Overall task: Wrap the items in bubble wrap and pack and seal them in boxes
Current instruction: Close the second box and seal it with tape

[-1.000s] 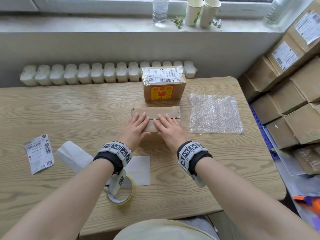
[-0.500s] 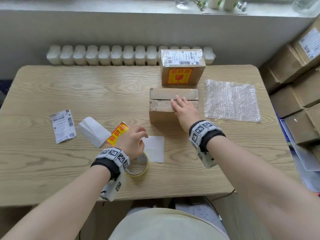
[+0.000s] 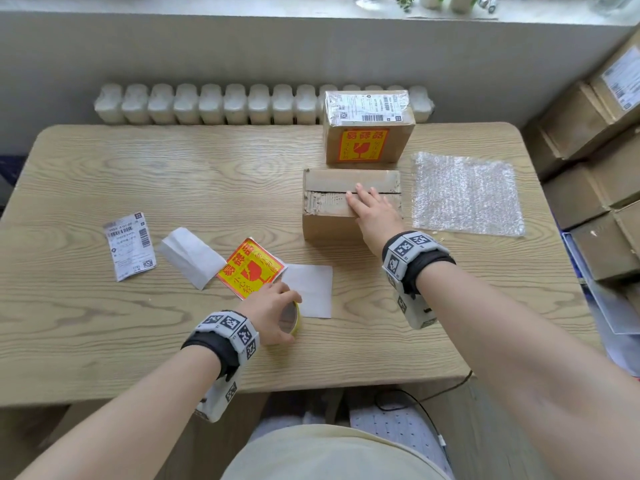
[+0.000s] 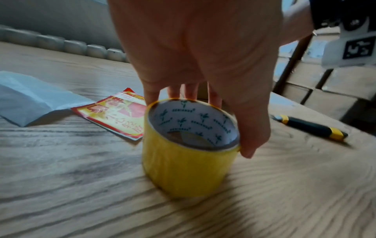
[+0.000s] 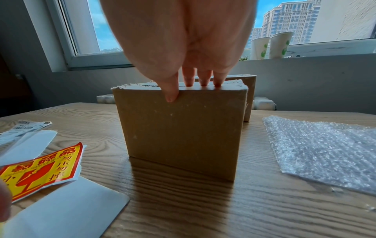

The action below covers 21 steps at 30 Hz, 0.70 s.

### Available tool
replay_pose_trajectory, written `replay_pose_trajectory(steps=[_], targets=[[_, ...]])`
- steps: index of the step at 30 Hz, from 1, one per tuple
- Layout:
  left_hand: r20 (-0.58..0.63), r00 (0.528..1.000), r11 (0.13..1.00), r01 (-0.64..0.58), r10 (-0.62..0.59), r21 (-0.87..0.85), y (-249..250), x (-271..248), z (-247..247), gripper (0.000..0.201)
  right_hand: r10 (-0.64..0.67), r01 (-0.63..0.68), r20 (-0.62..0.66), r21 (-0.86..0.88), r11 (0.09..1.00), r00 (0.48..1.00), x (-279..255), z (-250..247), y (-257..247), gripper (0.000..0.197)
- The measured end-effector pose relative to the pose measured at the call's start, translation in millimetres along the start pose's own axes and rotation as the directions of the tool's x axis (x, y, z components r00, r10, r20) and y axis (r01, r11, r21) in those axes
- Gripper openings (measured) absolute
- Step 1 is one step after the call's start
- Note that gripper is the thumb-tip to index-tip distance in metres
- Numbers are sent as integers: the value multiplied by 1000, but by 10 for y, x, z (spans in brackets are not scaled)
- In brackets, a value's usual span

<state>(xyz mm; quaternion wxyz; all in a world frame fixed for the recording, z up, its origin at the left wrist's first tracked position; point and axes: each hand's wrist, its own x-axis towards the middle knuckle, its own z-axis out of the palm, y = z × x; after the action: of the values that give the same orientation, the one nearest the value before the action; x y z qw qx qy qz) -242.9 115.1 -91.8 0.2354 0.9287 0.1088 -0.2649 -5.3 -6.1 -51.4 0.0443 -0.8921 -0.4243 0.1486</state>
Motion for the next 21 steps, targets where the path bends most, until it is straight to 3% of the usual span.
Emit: replay_pose_trajectory(steps=[4,8,10,13,16,21], targets=[[-118,990,974,50,-78,-223,82,-2,-227,61,9,-12,60,53,999,998,20,-81,8,72],[-255,963,918,-18,-91,-396,245,9,-681,67,13,-23,137,67,997,990,14,-167,-2,69],[-316,943,889,-51,-108,-455,344,27,-906,56,2,-15,165,76,997,986,19,-208,2,69],[-397,909,884,-79,-125,-461,488,81,-1201,40,-21,-5,202,128,992,979,16,-296,14,68],[-445,889,882,-120,-109,-457,622,180,-1428,39,-42,-5,228,200,980,973,0,-368,24,63],[-419,901,869,-116,-112,-482,797,440,-1688,37,-74,-12,233,347,938,970,40,-409,105,51]])
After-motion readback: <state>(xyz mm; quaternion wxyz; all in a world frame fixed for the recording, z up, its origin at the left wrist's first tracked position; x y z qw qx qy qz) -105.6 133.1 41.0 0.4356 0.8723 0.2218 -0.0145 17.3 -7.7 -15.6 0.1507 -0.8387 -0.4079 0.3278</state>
